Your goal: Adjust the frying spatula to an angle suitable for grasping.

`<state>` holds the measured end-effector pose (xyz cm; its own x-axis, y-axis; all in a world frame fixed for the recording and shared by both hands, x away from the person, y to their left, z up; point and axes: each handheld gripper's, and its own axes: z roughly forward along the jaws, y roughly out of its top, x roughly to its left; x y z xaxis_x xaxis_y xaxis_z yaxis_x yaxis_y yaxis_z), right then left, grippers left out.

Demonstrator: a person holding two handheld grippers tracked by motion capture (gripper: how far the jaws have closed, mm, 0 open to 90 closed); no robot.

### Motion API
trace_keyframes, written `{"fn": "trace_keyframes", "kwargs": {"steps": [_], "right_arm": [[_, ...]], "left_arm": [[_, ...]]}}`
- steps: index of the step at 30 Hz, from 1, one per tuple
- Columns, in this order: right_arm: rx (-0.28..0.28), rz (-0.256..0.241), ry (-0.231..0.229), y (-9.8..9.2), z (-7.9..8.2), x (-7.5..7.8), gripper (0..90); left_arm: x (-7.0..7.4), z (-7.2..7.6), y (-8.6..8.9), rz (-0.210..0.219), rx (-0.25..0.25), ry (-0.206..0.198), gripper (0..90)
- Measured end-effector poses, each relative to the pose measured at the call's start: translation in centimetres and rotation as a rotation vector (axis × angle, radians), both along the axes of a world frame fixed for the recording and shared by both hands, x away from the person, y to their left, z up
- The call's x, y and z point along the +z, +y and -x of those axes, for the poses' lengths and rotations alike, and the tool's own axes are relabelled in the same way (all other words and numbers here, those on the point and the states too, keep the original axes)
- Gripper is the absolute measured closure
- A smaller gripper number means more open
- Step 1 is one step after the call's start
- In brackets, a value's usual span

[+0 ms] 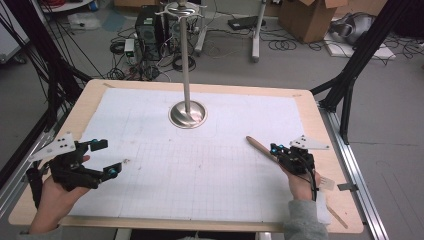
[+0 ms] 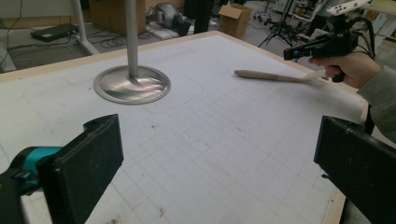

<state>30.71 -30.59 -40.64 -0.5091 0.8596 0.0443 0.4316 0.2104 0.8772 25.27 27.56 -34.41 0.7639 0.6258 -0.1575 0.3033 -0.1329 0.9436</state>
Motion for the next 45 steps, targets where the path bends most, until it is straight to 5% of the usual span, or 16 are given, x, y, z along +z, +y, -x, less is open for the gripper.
{"fn": "trace_keyframes", "kwargs": {"steps": [11,22,30,37,45], "right_arm": [[-0.043,-0.050,-0.028,-3.9,1.5,1.0,90.0],[-0.065,0.075,0.028,-5.7,0.7,1.2,90.0],[0.005,0.095,0.046,-6.3,-0.2,1.0,90.0],[0.003,0.081,0.056,-7.2,-0.6,0.7,90.0],[0.028,0.130,0.134,-6.5,-1.1,-0.5,90.0]], "left_arm": [[0.0,-0.5,-0.8,0.007,-0.022,0.002,1.8],[-0.6,-0.2,-0.5,-0.009,-0.009,0.017,1.8],[-1.0,0.0,-0.4,-0.019,0.004,0.027,1.8],[-1.2,0.1,-0.2,-0.025,0.012,0.031,1.8],[-0.8,0.2,0.1,-0.017,0.021,0.020,1.8]]}}
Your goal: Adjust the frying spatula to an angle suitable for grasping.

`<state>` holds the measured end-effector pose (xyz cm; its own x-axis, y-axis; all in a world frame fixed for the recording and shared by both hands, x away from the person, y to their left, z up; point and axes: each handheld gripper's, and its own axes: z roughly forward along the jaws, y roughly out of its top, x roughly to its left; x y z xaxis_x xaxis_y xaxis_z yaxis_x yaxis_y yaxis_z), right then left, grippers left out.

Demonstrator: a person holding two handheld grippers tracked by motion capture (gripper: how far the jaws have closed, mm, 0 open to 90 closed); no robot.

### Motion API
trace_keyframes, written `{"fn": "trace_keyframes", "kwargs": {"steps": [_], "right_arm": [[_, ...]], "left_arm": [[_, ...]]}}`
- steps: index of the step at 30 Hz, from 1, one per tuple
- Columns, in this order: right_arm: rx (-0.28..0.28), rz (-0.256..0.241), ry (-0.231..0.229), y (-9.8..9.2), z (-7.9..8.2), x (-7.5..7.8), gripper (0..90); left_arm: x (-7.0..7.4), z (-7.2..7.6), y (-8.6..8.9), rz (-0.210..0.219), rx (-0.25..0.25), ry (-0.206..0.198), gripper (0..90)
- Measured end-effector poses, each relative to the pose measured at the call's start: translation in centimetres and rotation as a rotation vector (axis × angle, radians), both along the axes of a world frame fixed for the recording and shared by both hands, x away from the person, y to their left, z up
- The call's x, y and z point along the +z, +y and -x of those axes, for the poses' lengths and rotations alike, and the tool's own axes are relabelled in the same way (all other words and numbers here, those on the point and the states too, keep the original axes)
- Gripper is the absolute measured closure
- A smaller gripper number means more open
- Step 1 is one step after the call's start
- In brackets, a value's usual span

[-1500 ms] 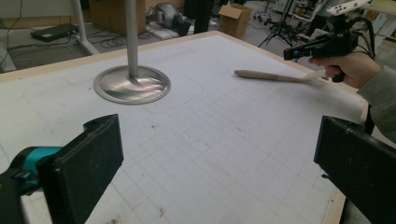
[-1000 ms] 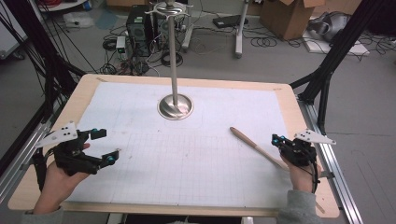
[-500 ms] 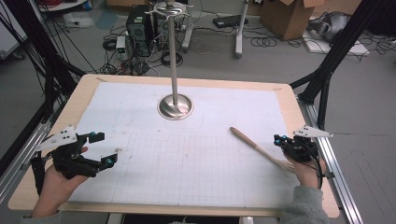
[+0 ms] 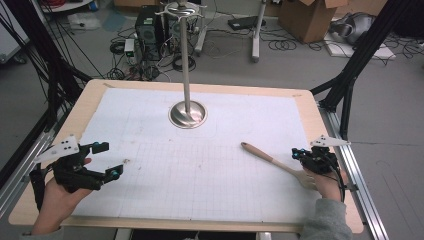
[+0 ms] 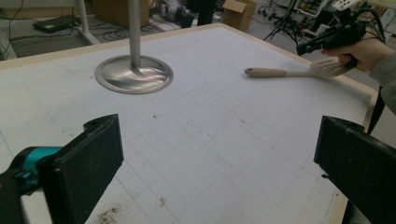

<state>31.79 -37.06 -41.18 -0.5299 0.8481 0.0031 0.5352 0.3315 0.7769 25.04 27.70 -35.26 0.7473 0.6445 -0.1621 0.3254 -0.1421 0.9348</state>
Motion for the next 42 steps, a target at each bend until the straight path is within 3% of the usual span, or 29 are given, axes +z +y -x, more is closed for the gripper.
{"fn": "trace_keyframes", "kwargs": {"steps": [7,15,31,42], "right_arm": [[0.008,0.037,0.043,0.6,-0.1,-0.7,90.0],[0.012,0.122,0.102,1.3,-0.4,-1.5,90.0],[0.040,0.120,0.165,1.4,-0.4,-2.1,90.0],[0.035,0.062,0.145,0.7,0.0,-2.5,90.0]], "left_arm": [[-0.1,-0.1,-0.2,-0.002,-0.008,0.005,1.8],[-0.2,-0.2,-0.4,-0.004,-0.010,0.007,1.8],[-0.3,-0.3,-0.3,-0.002,-0.009,0.008,1.8],[-0.4,-0.4,-0.5,-0.002,-0.012,0.015,1.8]]}}
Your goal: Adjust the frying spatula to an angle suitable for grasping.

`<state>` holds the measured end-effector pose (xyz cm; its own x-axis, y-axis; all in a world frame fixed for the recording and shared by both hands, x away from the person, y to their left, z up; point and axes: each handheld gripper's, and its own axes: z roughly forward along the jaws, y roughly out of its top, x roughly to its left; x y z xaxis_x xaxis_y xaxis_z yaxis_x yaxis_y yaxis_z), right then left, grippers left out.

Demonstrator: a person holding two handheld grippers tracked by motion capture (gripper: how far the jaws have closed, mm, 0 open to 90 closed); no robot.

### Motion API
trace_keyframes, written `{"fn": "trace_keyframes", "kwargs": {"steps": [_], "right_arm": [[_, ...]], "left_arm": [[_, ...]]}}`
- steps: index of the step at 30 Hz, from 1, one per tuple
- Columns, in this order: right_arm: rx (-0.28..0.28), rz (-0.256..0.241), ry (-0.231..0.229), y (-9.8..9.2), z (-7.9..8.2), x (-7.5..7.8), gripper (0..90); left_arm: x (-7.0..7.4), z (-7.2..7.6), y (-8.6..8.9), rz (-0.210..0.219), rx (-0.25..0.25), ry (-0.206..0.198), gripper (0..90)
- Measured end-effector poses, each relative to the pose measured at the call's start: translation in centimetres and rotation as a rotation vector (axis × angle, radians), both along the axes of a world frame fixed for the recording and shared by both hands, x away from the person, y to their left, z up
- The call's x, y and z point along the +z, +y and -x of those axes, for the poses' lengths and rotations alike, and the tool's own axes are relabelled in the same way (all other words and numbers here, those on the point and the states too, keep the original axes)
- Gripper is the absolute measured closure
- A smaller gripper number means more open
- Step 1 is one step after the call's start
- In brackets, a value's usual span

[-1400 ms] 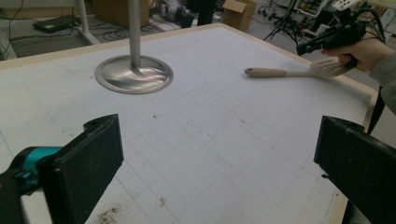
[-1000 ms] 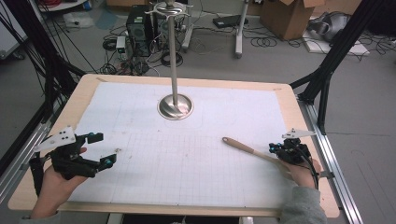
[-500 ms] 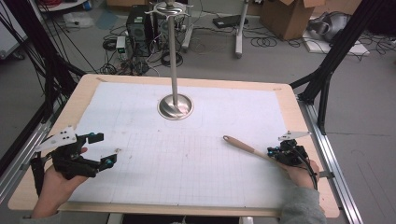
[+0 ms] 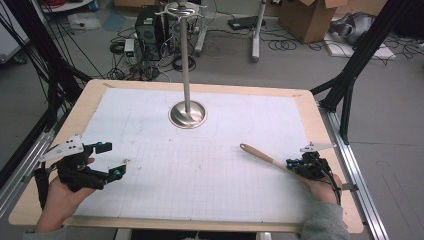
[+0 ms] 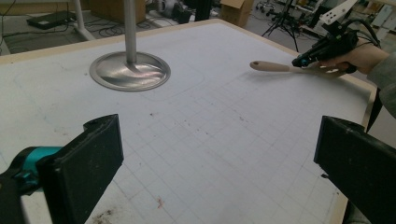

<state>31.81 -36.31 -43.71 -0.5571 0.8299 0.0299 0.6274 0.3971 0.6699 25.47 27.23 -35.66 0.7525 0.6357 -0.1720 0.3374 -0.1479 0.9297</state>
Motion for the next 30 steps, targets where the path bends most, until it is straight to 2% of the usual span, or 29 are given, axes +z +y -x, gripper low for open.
{"fn": "trace_keyframes", "kwargs": {"steps": [5,11,20,30], "right_arm": [[-0.016,-0.047,0.006,-0.3,0.2,-0.2,90.0],[-0.024,-0.076,0.024,-0.3,0.5,-0.3,90.0],[-0.034,-0.084,0.038,0.1,1.5,-0.3,90.0],[-0.036,-0.062,0.047,0.5,2.4,-0.1,90.0]], "left_arm": [[-0.1,-0.1,-0.1,-0.005,-0.003,0.005,1.8],[-0.1,-0.3,-0.2,-0.002,-0.008,0.005,1.8],[-0.2,-0.7,-0.5,0.000,-0.022,0.008,1.8],[-0.4,-1.3,-1.3,-0.006,-0.047,0.015,1.8]]}}
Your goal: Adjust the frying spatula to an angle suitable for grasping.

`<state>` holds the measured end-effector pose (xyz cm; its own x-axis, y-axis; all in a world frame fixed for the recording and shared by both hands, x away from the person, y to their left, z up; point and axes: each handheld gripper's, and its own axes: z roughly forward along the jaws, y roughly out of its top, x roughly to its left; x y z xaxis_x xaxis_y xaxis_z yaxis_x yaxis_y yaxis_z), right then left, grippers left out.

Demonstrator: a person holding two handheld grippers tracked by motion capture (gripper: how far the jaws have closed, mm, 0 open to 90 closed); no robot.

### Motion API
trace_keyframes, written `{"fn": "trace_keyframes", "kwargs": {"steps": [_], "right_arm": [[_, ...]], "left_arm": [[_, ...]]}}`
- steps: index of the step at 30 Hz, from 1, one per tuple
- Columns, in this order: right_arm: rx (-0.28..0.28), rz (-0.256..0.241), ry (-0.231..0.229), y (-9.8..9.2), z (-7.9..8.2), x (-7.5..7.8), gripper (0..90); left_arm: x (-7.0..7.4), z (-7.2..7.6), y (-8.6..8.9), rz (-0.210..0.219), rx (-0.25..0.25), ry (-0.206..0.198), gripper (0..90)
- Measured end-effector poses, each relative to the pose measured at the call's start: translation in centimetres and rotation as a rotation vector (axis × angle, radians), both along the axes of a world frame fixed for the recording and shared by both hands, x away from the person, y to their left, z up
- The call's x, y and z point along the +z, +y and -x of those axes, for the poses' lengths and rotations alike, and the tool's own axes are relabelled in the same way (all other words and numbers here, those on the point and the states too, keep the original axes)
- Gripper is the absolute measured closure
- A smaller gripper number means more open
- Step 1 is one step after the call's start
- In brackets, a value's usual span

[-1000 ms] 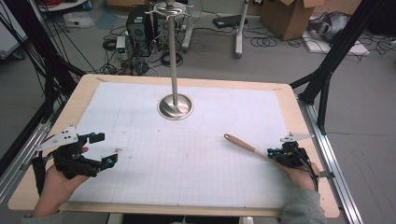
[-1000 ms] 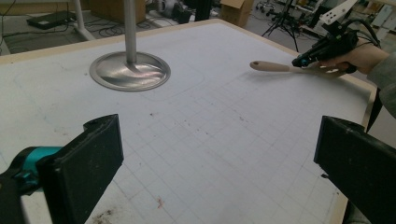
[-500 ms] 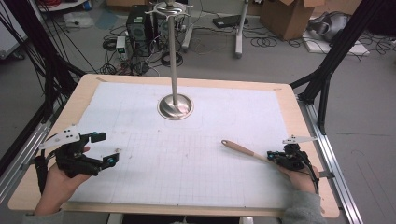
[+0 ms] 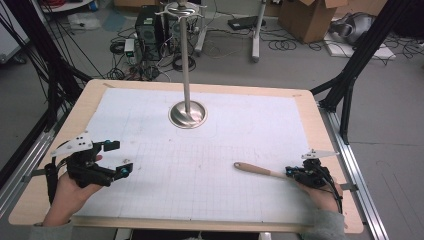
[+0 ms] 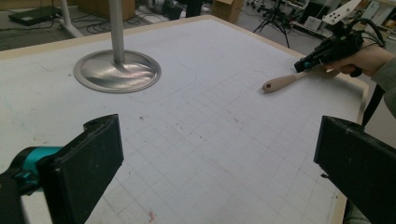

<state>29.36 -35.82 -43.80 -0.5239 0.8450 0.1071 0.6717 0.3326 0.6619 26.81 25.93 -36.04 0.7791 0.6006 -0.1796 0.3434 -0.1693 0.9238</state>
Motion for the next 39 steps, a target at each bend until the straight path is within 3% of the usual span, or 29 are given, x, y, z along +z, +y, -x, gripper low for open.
{"fn": "trace_keyframes", "kwargs": {"steps": [19,24,28,32,39], "right_arm": [[-0.004,-0.008,0.024,-0.1,2.3,0.1,90.0],[-0.005,0.014,0.007,0.1,2.5,0.3,90.0],[-0.023,-0.033,-0.043,-0.2,2.7,0.7,90.0],[0.041,-0.061,-0.118,0.4,3.0,1.5,90.0],[0.196,-0.051,-0.172,3.8,2.7,1.9,90.0]], "left_arm": [[0.5,-1.0,-0.8,0.021,-0.031,-0.013,1.8],[0.5,-1.3,-1.3,0.016,-0.043,-0.014,1.8],[0.4,-1.4,-1.6,0.014,-0.049,-0.012,1.8],[0.4,-1.4,-1.7,0.008,-0.052,-0.008,1.8],[0.5,-1.3,-1.2,0.012,-0.040,-0.015,1.8]]}}
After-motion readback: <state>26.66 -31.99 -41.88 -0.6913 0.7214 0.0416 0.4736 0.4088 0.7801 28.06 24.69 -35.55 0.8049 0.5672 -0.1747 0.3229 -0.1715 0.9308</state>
